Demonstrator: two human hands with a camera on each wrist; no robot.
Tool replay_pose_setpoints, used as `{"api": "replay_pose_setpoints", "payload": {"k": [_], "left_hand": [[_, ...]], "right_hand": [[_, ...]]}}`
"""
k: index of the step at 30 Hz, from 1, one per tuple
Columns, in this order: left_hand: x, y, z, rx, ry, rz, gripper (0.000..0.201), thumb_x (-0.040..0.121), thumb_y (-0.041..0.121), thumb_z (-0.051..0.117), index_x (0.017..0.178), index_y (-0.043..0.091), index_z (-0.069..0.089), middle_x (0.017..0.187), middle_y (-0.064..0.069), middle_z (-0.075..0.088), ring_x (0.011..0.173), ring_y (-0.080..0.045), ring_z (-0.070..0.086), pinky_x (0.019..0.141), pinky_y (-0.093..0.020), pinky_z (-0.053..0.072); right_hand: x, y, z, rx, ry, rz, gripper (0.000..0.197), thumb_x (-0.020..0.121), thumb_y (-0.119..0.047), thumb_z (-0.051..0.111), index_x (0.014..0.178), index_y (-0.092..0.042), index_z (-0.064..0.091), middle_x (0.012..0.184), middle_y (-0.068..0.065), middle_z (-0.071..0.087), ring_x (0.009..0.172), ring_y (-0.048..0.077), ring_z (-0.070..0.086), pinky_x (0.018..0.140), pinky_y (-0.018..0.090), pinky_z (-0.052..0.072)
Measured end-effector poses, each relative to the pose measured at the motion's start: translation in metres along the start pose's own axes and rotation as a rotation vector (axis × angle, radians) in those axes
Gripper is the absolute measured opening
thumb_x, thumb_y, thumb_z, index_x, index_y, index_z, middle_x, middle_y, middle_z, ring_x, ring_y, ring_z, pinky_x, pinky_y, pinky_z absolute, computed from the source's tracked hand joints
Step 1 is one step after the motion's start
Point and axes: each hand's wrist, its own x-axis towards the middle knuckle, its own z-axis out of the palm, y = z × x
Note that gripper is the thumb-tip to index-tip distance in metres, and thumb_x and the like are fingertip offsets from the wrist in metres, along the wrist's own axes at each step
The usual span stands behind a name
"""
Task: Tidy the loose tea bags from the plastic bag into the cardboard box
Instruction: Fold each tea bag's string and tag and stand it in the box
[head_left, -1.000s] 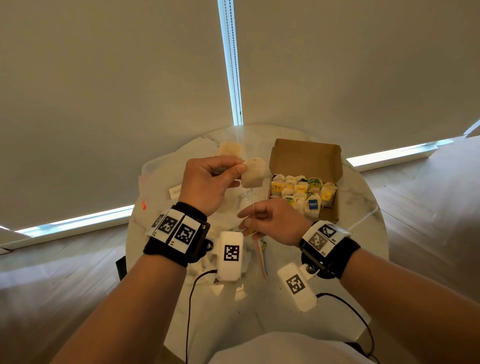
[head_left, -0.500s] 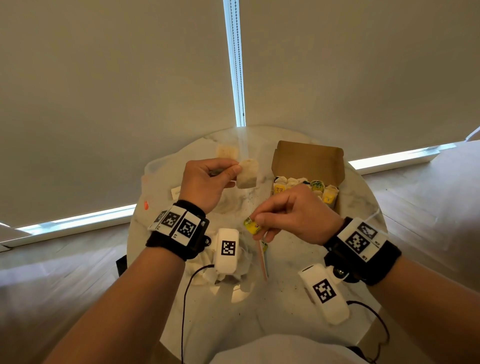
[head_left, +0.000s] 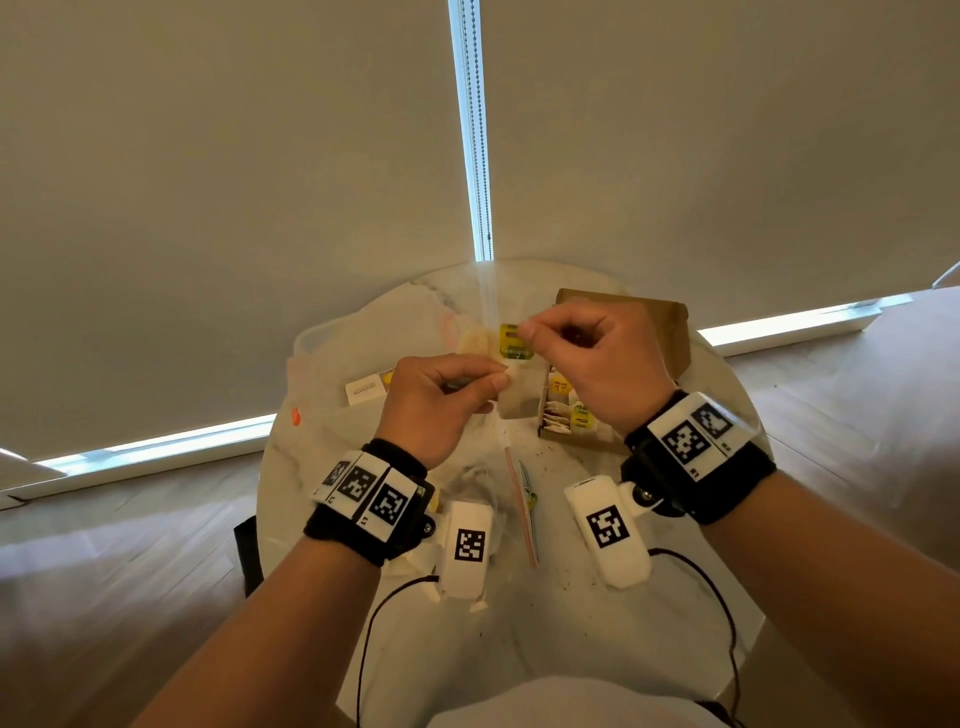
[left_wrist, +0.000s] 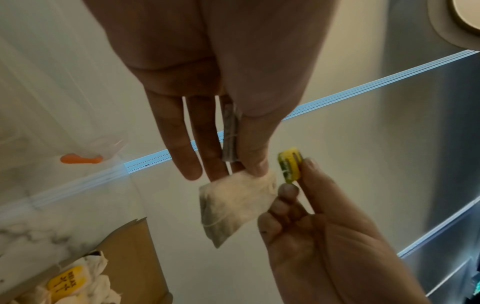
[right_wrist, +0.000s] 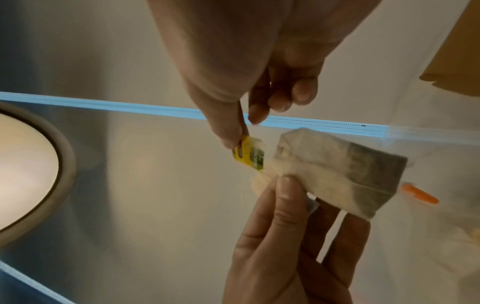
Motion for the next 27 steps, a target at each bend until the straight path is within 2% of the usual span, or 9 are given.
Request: {"api": "replay_pose_setpoints", "payload": {"k": [3,6,10,12,16,21,23,25,27], "left_hand": [[-0.004,0.0,0.006,-0.003,-0.005,0.015,0.018,0.081,-0.001,0.075,0.088,0.015,0.077,0.078,0.006,0.074,0.071,-0.013,0.07,0.067,-0.031,0.062],[-0.004,-0.001,0.008,-0.001,-0.012,0.013,0.019,0.082,0.0,0.074,0.086,0.018,0.077,0.079,0.008,0.075,0.073,-0.013,0.07,0.07,-0.034,0.062],[-0.003,-0.002,0.01,0.004,0.009,0.009,0.018,0.083,0.002,0.074,0.083,0.02,0.077,0.082,0.005,0.076,0.077,-0.023,0.071,0.073,-0.038,0.062],[-0.004,-0.002,0.01,0.004,0.022,0.005,0.017,0.084,0.003,0.074,0.083,0.02,0.077,0.082,0.004,0.076,0.078,-0.023,0.072,0.072,-0.037,0.062],[-0.003,0.0,0.009,-0.008,0.064,-0.005,0.015,0.083,0.004,0.075,0.085,0.019,0.077,0.08,0.005,0.076,0.076,-0.02,0.071,0.072,-0.037,0.062],[-0.002,0.001,0.01,0.03,0.089,0.011,0.014,0.085,0.008,0.075,0.087,0.022,0.077,0.083,-0.001,0.077,0.078,-0.026,0.073,0.074,-0.044,0.062],[-0.003,0.001,0.01,0.071,0.102,0.017,0.013,0.085,0.012,0.076,0.087,0.025,0.077,0.082,0.002,0.077,0.077,-0.023,0.072,0.075,-0.045,0.062],[-0.004,0.0,0.011,0.125,0.112,0.031,0.01,0.085,0.017,0.077,0.088,0.026,0.077,0.082,0.006,0.076,0.078,-0.017,0.072,0.076,-0.04,0.061],[-0.005,0.001,0.011,0.197,0.143,0.057,0.006,0.084,0.021,0.078,0.086,0.026,0.077,0.079,0.011,0.075,0.077,-0.007,0.07,0.076,-0.026,0.057]], "right_hand": [[0.002,0.006,0.003,0.04,0.072,0.116,0.004,0.087,-0.02,0.073,0.084,-0.022,0.076,0.074,-0.008,0.073,0.066,0.006,0.065,0.064,0.025,0.054],[-0.001,0.01,0.005,0.124,0.115,0.224,0.004,0.086,-0.015,0.074,0.089,-0.018,0.074,0.071,-0.002,0.072,0.061,0.006,0.064,0.061,0.025,0.054],[-0.005,0.011,0.005,0.169,0.134,0.281,0.003,0.085,-0.013,0.075,0.086,-0.016,0.074,0.076,0.007,0.074,0.067,0.025,0.068,0.069,0.041,0.06],[-0.008,0.011,0.004,0.185,0.128,0.314,0.009,0.087,-0.021,0.072,0.085,-0.013,0.077,0.078,0.007,0.075,0.074,0.029,0.07,0.074,0.044,0.061],[-0.019,0.014,0.0,0.147,0.038,0.298,0.028,0.078,-0.044,0.072,0.089,-0.018,0.078,0.082,0.0,0.076,0.078,0.021,0.073,0.077,0.039,0.061],[-0.026,0.023,0.002,0.045,0.006,0.176,0.01,0.082,-0.014,0.077,0.092,-0.014,0.078,0.081,-0.001,0.075,0.075,0.014,0.071,0.07,0.028,0.059],[-0.025,0.026,0.003,-0.013,0.037,0.133,0.005,0.083,-0.013,0.076,0.087,-0.015,0.078,0.08,-0.004,0.074,0.071,0.011,0.069,0.066,0.026,0.057],[-0.025,0.027,0.005,-0.066,0.061,0.111,0.002,0.083,-0.016,0.076,0.084,-0.015,0.078,0.076,-0.006,0.073,0.068,0.01,0.068,0.062,0.027,0.057],[-0.024,0.027,0.007,-0.098,0.083,0.103,0.004,0.083,-0.018,0.076,0.081,-0.016,0.078,0.07,-0.008,0.072,0.064,0.01,0.067,0.059,0.025,0.056]]}}
